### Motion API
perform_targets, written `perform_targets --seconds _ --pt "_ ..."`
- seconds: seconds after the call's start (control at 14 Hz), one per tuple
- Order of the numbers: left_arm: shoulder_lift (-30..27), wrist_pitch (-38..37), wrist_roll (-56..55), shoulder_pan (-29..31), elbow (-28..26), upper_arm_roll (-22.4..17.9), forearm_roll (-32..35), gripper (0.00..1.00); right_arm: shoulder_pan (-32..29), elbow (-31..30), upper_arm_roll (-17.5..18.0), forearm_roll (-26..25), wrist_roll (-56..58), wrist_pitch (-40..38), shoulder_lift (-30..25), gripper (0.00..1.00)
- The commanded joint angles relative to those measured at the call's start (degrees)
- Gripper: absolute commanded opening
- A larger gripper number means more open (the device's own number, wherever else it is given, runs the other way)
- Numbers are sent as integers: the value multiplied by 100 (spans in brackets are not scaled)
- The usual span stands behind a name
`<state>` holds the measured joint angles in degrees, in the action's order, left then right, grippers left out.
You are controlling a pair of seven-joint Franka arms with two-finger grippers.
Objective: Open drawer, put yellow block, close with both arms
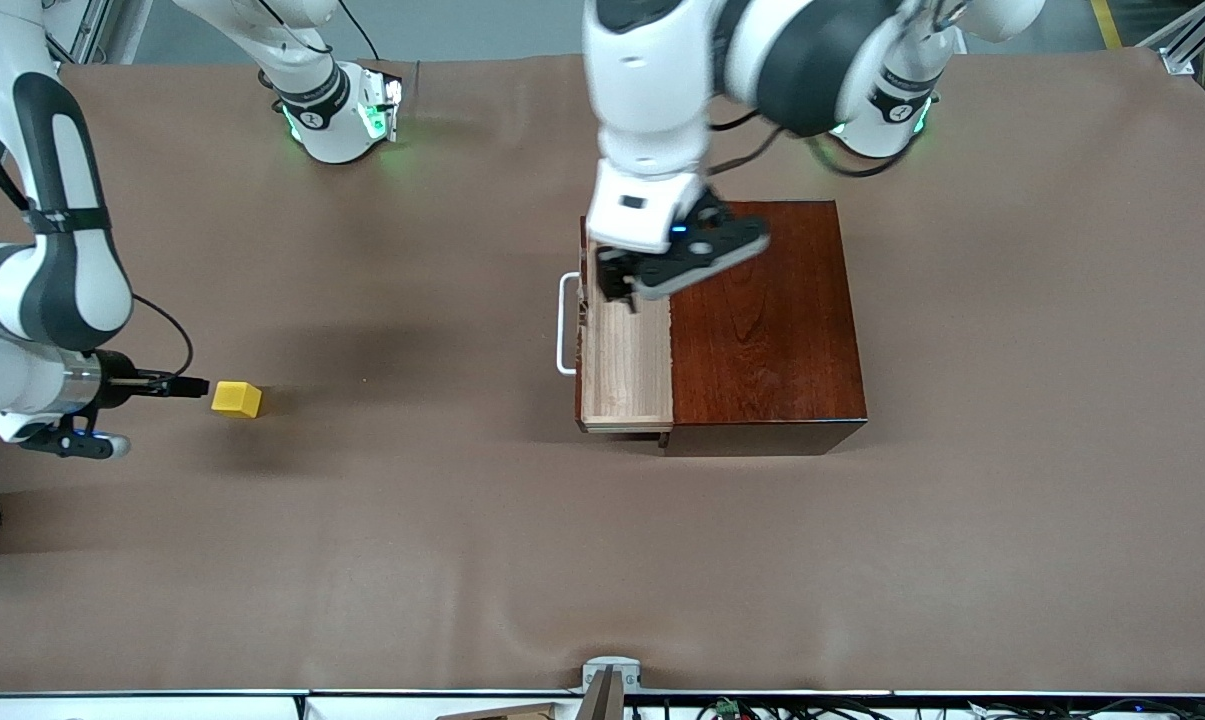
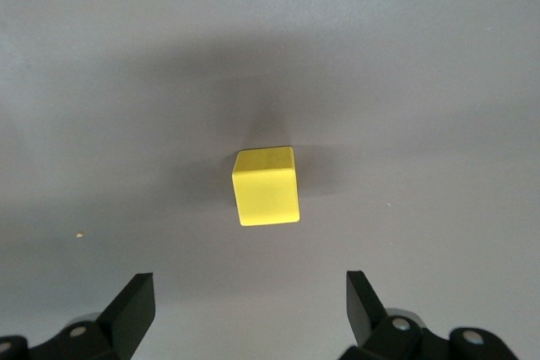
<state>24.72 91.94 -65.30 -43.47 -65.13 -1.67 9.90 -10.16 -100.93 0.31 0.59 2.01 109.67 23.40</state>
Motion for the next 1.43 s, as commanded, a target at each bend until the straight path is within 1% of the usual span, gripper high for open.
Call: perform_targets --seconds 0.0,0.21,0.36,0.5,0.64,0.79,1.0,1.07,1.14,1.21,1.36 --pt "-546 -385 1015 557 -263 61 30 100 -136 -514 92 64 167 554 -108 100" --pt "-951 -887 2360 1313 -342 70 -32 100 -127 -892 92 55 203 1151 -108 100" --pt "-1162 -1019 2819 1744 -491 88 -41 100 -127 -1120 92 55 203 1556 -91 100" --pt "-1224 -1107 3573 2043 -562 79 -41 100 -74 -1253 92 55 203 1925 -3 100" --pt "-1320 -1248 3928 2316 -580 88 -41 100 -83 -1306 92 55 212 2251 172 100" --pt "-1479 -1292 4112 2545 -685 96 -41 100 -74 -1350 92 55 203 2401 261 100" --pt "-1742 -1301 4683 2940 -948 114 -41 100 -65 -1666 92 55 203 2901 322 100" --pt "-1891 -1223 4850 3176 -1167 227 -41 100 -65 -1692 92 55 203 2937 331 93" --pt "-2031 -1118 4999 3413 -1378 385 -41 100 -57 -1693 92 55 212 2903 323 73" --pt "-2172 -1004 5149 3590 -1606 456 -41 100 -65 -1693 101 55 220 2868 314 56" --pt "-2445 -749 5517 3819 -2063 492 -84 100 -57 -1649 109 46 343 2596 261 28"
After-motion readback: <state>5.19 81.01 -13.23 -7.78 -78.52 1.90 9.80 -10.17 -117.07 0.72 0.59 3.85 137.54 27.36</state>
